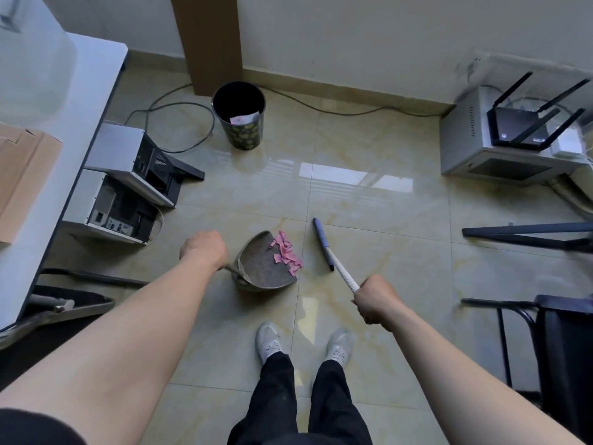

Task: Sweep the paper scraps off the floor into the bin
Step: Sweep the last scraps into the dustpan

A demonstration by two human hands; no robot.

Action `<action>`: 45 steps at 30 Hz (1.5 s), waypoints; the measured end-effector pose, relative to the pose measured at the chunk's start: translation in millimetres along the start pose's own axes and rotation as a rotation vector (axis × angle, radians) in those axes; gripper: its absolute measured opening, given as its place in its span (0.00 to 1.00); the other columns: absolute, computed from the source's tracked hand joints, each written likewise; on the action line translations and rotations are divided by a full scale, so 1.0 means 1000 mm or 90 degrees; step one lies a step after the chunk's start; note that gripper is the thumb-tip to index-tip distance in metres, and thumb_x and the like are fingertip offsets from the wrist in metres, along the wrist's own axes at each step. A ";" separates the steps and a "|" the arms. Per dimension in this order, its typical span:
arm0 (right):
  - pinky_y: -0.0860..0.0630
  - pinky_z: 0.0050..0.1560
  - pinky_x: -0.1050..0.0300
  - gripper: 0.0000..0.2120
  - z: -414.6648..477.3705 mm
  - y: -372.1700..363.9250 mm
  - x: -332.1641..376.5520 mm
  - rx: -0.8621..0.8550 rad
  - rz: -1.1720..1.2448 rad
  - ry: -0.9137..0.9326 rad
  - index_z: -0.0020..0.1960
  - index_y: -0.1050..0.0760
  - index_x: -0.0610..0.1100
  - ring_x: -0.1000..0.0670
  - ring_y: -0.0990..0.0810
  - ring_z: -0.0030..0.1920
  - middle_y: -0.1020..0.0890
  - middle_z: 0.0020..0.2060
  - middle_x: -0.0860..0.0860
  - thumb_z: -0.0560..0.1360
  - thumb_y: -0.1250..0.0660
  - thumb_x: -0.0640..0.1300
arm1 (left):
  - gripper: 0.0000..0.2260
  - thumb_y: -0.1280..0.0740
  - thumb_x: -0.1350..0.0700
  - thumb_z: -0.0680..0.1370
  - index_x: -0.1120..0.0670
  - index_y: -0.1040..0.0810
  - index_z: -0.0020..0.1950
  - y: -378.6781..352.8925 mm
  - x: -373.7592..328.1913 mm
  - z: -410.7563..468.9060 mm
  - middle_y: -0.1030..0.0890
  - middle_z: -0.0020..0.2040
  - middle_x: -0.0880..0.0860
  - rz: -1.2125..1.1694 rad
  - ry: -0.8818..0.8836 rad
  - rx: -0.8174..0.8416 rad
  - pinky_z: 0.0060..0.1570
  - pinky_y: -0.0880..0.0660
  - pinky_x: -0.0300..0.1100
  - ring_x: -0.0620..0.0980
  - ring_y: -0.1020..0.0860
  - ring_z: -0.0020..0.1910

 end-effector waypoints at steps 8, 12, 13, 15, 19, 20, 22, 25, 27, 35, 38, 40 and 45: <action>0.29 0.30 0.55 0.09 -0.017 0.000 0.053 0.119 -0.089 0.084 0.46 0.21 0.32 0.44 0.25 0.27 0.19 0.32 0.41 0.74 0.40 0.32 | 0.19 0.33 0.62 0.73 0.60 0.23 0.64 -0.001 -0.006 0.005 0.23 0.64 0.60 -0.006 0.003 0.016 0.57 0.24 0.52 0.60 0.24 0.63; 0.33 0.24 0.61 0.11 -0.029 0.016 0.061 0.184 0.028 0.060 0.44 0.21 0.30 0.47 0.31 0.24 0.21 0.32 0.39 0.73 0.43 0.29 | 0.19 0.33 0.61 0.73 0.59 0.23 0.64 -0.002 -0.003 0.001 0.23 0.64 0.59 -0.011 0.008 0.012 0.56 0.24 0.50 0.60 0.24 0.62; 0.33 0.24 0.61 0.11 -0.030 0.021 0.062 0.185 0.042 0.058 0.45 0.21 0.28 0.47 0.31 0.24 0.22 0.33 0.38 0.73 0.42 0.29 | 0.19 0.33 0.60 0.73 0.59 0.22 0.64 -0.003 0.000 0.000 0.22 0.64 0.59 -0.012 0.009 0.010 0.56 0.24 0.50 0.59 0.24 0.62; 0.33 0.23 0.62 0.13 -0.030 0.031 0.063 0.174 0.056 0.052 0.50 0.20 0.25 0.46 0.31 0.25 0.22 0.34 0.38 0.73 0.41 0.29 | 0.18 0.33 0.60 0.73 0.59 0.22 0.64 -0.003 0.006 -0.003 0.22 0.63 0.58 -0.008 0.011 0.013 0.55 0.24 0.50 0.59 0.23 0.61; 0.33 0.24 0.61 0.13 -0.030 0.042 0.063 0.136 0.071 0.047 0.50 0.21 0.25 0.47 0.31 0.24 0.22 0.34 0.38 0.74 0.43 0.28 | 0.18 0.33 0.60 0.72 0.59 0.22 0.62 -0.004 0.019 -0.006 0.21 0.61 0.59 -0.006 0.017 0.013 0.55 0.23 0.50 0.60 0.22 0.59; 0.33 0.24 0.61 0.14 -0.029 0.043 0.063 0.122 0.072 0.047 0.50 0.21 0.25 0.47 0.31 0.24 0.22 0.34 0.38 0.74 0.44 0.28 | 0.18 0.33 0.60 0.72 0.59 0.21 0.62 -0.004 0.022 -0.007 0.21 0.61 0.59 -0.004 0.019 0.010 0.55 0.23 0.50 0.59 0.21 0.59; 0.32 0.25 0.60 0.16 -0.024 0.041 0.060 0.096 0.077 0.043 0.52 0.21 0.25 0.47 0.29 0.25 0.22 0.34 0.38 0.74 0.46 0.28 | 0.18 0.33 0.61 0.72 0.59 0.21 0.62 -0.004 0.024 -0.008 0.20 0.61 0.59 -0.004 0.014 0.003 0.55 0.23 0.50 0.59 0.21 0.59; 0.29 0.31 0.53 0.14 -0.017 0.027 0.054 0.065 0.039 0.048 0.51 0.21 0.27 0.43 0.25 0.28 0.20 0.32 0.38 0.74 0.44 0.29 | 0.18 0.34 0.61 0.73 0.58 0.21 0.62 -0.001 0.021 -0.008 0.21 0.62 0.58 -0.001 0.001 -0.009 0.55 0.24 0.49 0.59 0.22 0.60; 0.27 0.32 0.52 0.12 -0.017 0.011 0.051 0.049 0.012 0.052 0.49 0.21 0.29 0.43 0.24 0.28 0.19 0.32 0.39 0.74 0.42 0.31 | 0.18 0.35 0.61 0.74 0.58 0.22 0.64 -0.001 0.016 -0.009 0.22 0.63 0.58 0.016 -0.007 -0.014 0.54 0.24 0.48 0.59 0.23 0.61; 0.30 0.29 0.55 0.13 -0.018 -0.025 0.047 0.116 0.063 0.047 0.46 0.21 0.28 0.45 0.27 0.26 0.22 0.31 0.38 0.73 0.43 0.30 | 0.18 0.35 0.61 0.75 0.57 0.22 0.64 -0.010 0.019 -0.016 0.21 0.63 0.57 0.031 -0.001 -0.005 0.54 0.24 0.49 0.59 0.23 0.61; 0.35 0.24 0.62 0.10 -0.023 -0.007 0.050 0.157 0.150 0.025 0.45 0.23 0.30 0.49 0.31 0.22 0.23 0.32 0.39 0.75 0.43 0.28 | 0.17 0.34 0.61 0.73 0.57 0.22 0.62 -0.014 0.031 -0.021 0.20 0.61 0.56 0.030 0.028 0.038 0.54 0.25 0.49 0.58 0.23 0.60; 0.35 0.24 0.64 0.10 -0.028 0.004 0.051 0.161 0.165 0.031 0.46 0.22 0.31 0.49 0.32 0.23 0.23 0.34 0.39 0.75 0.43 0.28 | 0.16 0.33 0.61 0.71 0.57 0.20 0.59 -0.020 0.038 -0.023 0.18 0.55 0.55 0.037 0.037 0.064 0.51 0.25 0.47 0.56 0.21 0.57; 0.35 0.24 0.62 0.13 -0.029 0.004 0.049 0.115 0.133 0.047 0.46 0.20 0.28 0.47 0.31 0.26 0.23 0.32 0.40 0.74 0.44 0.28 | 0.16 0.33 0.61 0.71 0.55 0.20 0.59 -0.024 0.047 -0.025 0.18 0.55 0.54 0.031 0.051 0.073 0.50 0.27 0.46 0.56 0.21 0.58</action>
Point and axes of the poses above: each hand's wrist, its own z-axis towards the middle knuckle, its own y-axis out of the back of the hand, x = y × z, the point moved 7 cm from there along z, towards the middle knuckle
